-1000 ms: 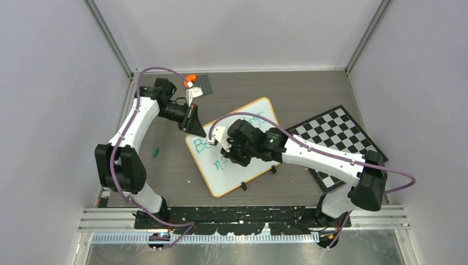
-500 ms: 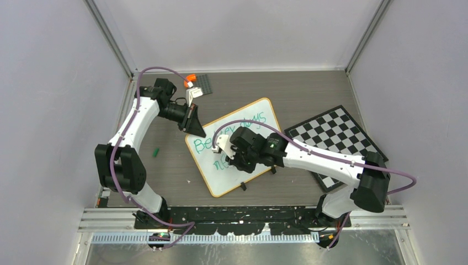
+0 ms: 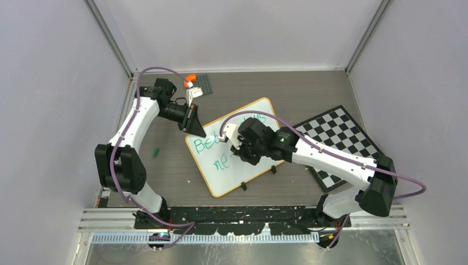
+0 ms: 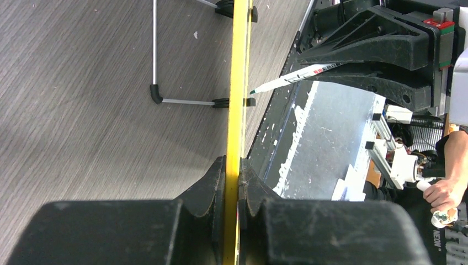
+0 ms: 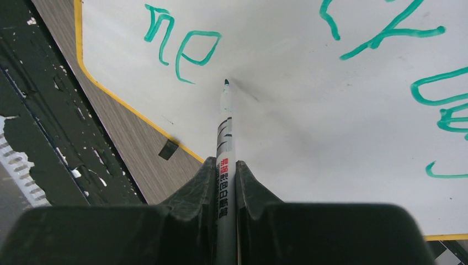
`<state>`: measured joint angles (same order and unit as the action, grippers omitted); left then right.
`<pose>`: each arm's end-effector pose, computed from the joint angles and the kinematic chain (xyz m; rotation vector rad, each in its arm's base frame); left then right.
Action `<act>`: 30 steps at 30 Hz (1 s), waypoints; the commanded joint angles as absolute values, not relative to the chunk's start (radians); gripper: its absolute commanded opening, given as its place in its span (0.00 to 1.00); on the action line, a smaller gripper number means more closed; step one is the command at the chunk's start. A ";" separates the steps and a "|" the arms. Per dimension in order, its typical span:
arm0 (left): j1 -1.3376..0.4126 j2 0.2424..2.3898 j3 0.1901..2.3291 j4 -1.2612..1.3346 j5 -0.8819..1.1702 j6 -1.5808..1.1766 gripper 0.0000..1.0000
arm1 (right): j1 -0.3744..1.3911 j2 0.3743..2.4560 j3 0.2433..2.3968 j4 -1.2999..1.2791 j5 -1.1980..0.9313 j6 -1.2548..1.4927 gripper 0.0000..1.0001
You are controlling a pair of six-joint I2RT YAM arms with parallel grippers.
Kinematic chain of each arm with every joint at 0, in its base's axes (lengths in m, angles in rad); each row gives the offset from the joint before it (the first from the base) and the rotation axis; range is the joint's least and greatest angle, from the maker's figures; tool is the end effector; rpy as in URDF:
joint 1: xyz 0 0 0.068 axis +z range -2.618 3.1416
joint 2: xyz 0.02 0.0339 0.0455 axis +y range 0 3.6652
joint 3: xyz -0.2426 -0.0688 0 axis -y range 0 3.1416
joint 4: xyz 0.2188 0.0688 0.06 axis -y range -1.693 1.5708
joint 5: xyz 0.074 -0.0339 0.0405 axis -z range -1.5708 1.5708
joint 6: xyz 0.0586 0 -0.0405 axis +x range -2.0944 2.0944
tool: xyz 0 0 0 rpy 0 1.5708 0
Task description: Write a sentence on the whiteboard
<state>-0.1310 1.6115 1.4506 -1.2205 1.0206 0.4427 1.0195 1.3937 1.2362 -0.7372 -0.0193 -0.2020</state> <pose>0.2663 -0.0855 0.2773 0.8301 2.3470 -1.3380 0.1487 0.2440 0.2738 -1.4425 2.0458 0.3719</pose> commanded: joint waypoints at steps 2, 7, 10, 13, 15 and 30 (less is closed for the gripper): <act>-0.131 1.608 1.456 -1.192 0.975 0.407 0.00 | 1.015 1.396 1.281 -0.712 0.030 -0.181 0.00; -0.131 1.605 1.457 -1.191 0.977 0.407 0.00 | 1.014 1.418 1.293 -0.701 0.041 -0.177 0.00; -0.131 1.603 1.452 -1.190 0.976 0.408 0.00 | 1.015 1.425 1.301 -0.694 0.038 -0.176 0.00; -0.131 1.603 1.448 -1.190 0.978 0.409 0.00 | 1.015 1.431 1.313 -0.690 0.036 -0.173 0.00; -0.131 1.603 1.449 -1.189 0.977 0.409 0.00 | 1.015 1.432 1.319 -0.690 0.024 -0.172 0.00; -0.130 1.604 1.448 -1.194 0.976 0.417 0.00 | 1.018 1.447 1.230 -0.689 -0.050 -0.176 0.00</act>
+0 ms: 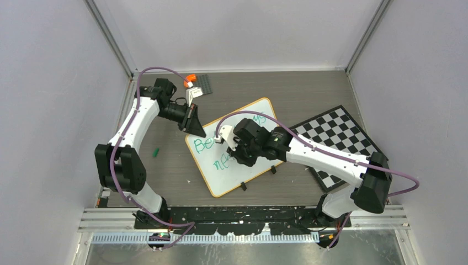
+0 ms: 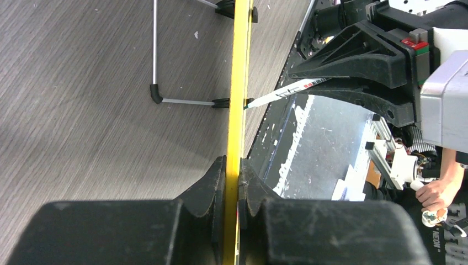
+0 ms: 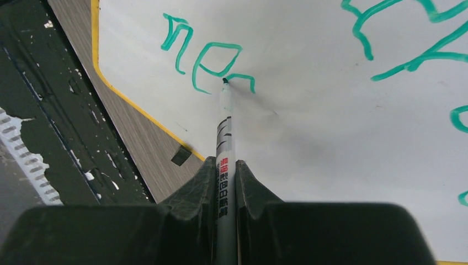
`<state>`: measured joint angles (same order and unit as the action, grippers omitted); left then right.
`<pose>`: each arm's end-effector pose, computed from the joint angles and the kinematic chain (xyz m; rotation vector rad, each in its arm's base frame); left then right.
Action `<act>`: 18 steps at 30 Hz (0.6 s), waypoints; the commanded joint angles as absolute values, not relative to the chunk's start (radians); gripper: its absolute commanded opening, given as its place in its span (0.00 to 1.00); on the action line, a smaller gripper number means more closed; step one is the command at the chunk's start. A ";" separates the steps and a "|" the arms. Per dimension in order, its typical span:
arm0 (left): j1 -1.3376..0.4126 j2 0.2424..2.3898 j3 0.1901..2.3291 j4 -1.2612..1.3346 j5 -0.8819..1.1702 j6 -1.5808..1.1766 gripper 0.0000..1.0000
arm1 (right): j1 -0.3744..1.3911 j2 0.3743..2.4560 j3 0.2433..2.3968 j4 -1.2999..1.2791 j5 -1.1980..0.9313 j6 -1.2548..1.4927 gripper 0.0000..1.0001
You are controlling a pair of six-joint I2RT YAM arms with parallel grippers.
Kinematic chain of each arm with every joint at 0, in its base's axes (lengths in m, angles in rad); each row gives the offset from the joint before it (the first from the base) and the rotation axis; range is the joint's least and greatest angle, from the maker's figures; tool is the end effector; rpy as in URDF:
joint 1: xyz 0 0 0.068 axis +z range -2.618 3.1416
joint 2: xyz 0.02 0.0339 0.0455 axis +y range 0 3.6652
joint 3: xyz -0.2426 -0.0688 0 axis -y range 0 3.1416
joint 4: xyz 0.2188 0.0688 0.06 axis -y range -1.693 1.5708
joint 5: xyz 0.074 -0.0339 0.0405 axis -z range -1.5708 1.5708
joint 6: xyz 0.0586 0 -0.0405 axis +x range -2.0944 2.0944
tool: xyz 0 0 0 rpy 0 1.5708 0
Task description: Write a sentence on the whiteboard
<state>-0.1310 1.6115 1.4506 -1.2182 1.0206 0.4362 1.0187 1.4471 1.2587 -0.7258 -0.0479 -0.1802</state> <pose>0.2665 -0.0855 0.2773 0.8242 2.3497 -1.3393 0.1535 0.2545 0.2672 -1.4448 2.0778 0.4063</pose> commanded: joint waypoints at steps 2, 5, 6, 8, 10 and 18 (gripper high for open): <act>-0.131 1.604 1.448 -1.194 0.974 0.416 0.00 | 1.018 1.436 1.215 -0.690 -0.052 -0.177 0.00; -0.131 1.607 1.447 -1.194 0.974 0.417 0.00 | 1.018 1.416 1.189 -0.690 -0.054 -0.179 0.00; -0.132 1.608 1.447 -1.194 0.974 0.416 0.00 | 1.018 1.411 1.183 -0.692 -0.048 -0.182 0.00; -0.132 1.607 1.446 -1.193 0.976 0.415 0.00 | 1.017 1.403 1.178 -0.699 -0.029 -0.190 0.00; -0.131 1.609 1.446 -1.192 0.976 0.414 0.00 | 1.016 1.392 1.183 -0.701 -0.009 -0.199 0.00; -0.132 1.614 1.451 -1.189 0.975 0.407 0.00 | 0.977 1.399 1.263 -0.698 0.028 -0.204 0.00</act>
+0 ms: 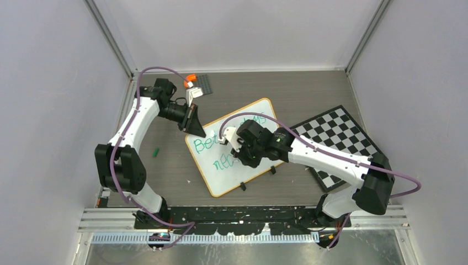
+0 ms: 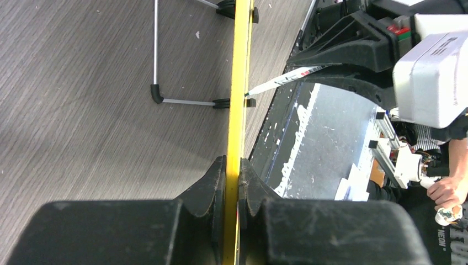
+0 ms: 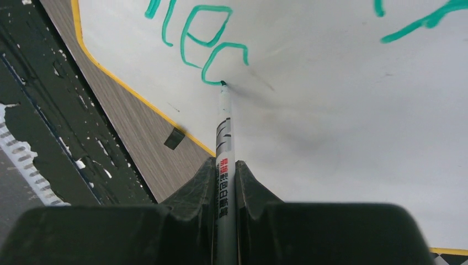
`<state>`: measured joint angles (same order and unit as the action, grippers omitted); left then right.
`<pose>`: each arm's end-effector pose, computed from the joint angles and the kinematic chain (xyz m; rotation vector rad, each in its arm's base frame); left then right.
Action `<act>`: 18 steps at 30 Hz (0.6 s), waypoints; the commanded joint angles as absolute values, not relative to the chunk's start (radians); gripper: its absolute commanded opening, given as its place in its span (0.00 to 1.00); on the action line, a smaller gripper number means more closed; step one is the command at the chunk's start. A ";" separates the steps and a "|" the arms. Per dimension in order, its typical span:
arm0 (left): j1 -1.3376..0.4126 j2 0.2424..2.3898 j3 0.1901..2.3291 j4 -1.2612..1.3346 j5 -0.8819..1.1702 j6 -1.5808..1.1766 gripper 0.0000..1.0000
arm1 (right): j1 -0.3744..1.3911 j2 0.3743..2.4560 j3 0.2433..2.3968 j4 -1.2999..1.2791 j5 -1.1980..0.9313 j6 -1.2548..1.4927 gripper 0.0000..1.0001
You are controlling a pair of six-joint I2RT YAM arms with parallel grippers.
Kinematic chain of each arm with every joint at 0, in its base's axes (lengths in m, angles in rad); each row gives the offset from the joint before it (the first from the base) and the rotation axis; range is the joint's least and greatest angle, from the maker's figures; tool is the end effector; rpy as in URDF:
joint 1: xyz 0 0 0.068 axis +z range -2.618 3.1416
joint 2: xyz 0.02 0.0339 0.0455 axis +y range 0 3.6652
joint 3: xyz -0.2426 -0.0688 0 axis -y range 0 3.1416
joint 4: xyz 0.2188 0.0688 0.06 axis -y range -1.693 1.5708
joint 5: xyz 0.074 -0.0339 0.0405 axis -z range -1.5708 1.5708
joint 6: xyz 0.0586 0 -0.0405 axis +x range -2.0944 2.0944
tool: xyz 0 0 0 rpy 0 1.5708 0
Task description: Write a sentence on the whiteboard
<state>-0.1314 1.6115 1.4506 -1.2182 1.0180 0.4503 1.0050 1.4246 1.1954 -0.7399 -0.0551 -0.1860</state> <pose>0.2665 -0.0855 0.2772 0.8400 2.3415 -1.3307 0.1508 0.2435 0.2530 -1.4679 2.1272 0.3846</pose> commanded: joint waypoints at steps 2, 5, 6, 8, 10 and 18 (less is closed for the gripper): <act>-0.132 1.613 1.451 -1.190 0.975 0.407 0.00 | 0.968 1.406 1.279 -0.697 0.026 -0.204 0.00; -0.132 1.612 1.454 -1.189 0.975 0.407 0.00 | 0.964 1.414 1.293 -0.695 0.028 -0.206 0.00; -0.132 1.612 1.451 -1.189 0.975 0.407 0.00 | 0.964 1.416 1.296 -0.695 0.025 -0.206 0.00; -0.132 1.611 1.451 -1.191 0.974 0.407 0.00 | 0.965 1.420 1.298 -0.696 0.019 -0.204 0.00; -0.133 1.610 1.452 -1.189 0.973 0.407 0.00 | 0.965 1.420 1.291 -0.699 0.014 -0.200 0.00; -0.132 1.612 1.459 -1.190 0.973 0.408 0.00 | 0.967 1.403 1.200 -0.697 -0.055 -0.170 0.00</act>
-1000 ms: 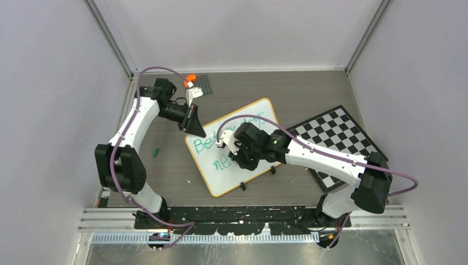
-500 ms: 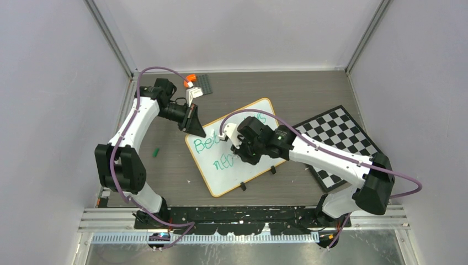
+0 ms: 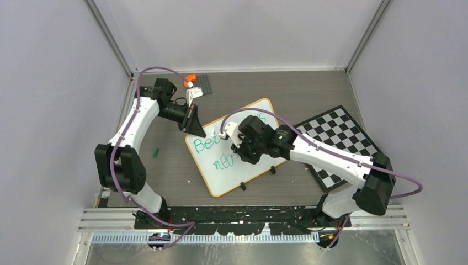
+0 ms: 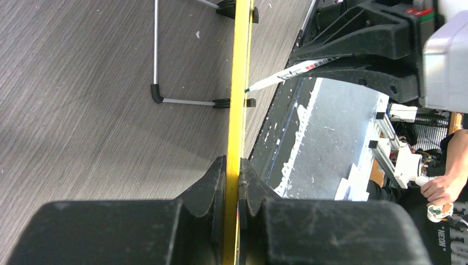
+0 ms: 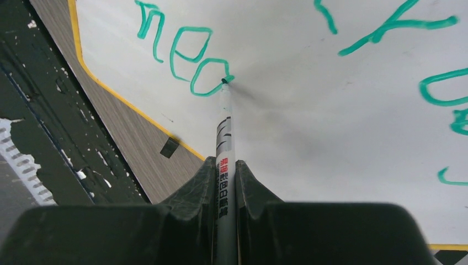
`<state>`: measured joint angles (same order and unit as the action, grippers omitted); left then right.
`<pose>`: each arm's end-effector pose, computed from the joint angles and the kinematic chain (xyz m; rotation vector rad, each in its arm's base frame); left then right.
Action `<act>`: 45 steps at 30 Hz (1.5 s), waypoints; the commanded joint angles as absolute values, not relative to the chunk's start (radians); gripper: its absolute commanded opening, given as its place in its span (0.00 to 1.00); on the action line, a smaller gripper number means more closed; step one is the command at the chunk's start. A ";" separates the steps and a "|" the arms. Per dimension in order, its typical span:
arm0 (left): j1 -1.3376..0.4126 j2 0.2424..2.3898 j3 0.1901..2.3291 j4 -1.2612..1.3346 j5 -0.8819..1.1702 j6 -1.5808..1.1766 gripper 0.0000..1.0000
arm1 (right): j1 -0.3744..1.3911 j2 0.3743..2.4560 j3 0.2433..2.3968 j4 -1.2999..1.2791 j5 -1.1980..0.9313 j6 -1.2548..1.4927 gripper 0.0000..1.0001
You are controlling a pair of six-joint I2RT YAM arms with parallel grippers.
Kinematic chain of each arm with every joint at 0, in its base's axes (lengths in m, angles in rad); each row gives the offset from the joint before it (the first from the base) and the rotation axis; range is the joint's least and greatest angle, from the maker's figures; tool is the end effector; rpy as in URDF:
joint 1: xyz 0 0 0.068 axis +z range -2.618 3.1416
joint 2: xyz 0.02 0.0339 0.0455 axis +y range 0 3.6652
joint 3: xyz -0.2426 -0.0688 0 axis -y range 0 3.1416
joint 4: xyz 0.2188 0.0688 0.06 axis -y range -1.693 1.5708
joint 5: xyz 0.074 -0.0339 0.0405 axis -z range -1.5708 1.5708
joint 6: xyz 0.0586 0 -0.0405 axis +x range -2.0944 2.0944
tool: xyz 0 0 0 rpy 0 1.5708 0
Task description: Write a sentence on the whiteboard
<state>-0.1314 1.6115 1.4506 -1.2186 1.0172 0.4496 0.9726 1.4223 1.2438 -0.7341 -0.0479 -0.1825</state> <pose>0.2665 -0.0855 0.2772 0.8392 2.3430 -1.3303 0.1616 0.2422 0.2688 -1.3956 2.1038 0.3876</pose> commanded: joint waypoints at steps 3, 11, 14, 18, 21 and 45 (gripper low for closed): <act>-0.132 1.612 1.459 -1.192 0.974 0.409 0.00 | 0.968 1.393 1.186 -0.701 -0.052 -0.169 0.00; -0.132 1.612 1.461 -1.194 0.977 0.410 0.00 | 0.966 1.362 1.247 -0.752 -0.016 -0.202 0.00; -0.132 1.611 1.461 -1.197 0.976 0.413 0.00 | 0.966 1.344 1.279 -0.769 -0.028 -0.210 0.00; -0.132 1.614 1.466 -1.200 0.974 0.414 0.00 | 0.966 1.338 1.310 -0.792 -0.020 -0.219 0.00; -0.132 1.614 1.468 -1.200 0.975 0.413 0.00 | 0.966 1.348 1.322 -0.789 -0.017 -0.225 0.00; -0.132 1.616 1.469 -1.196 0.976 0.407 0.00 | 0.941 1.399 1.233 -0.742 -0.003 -0.242 0.00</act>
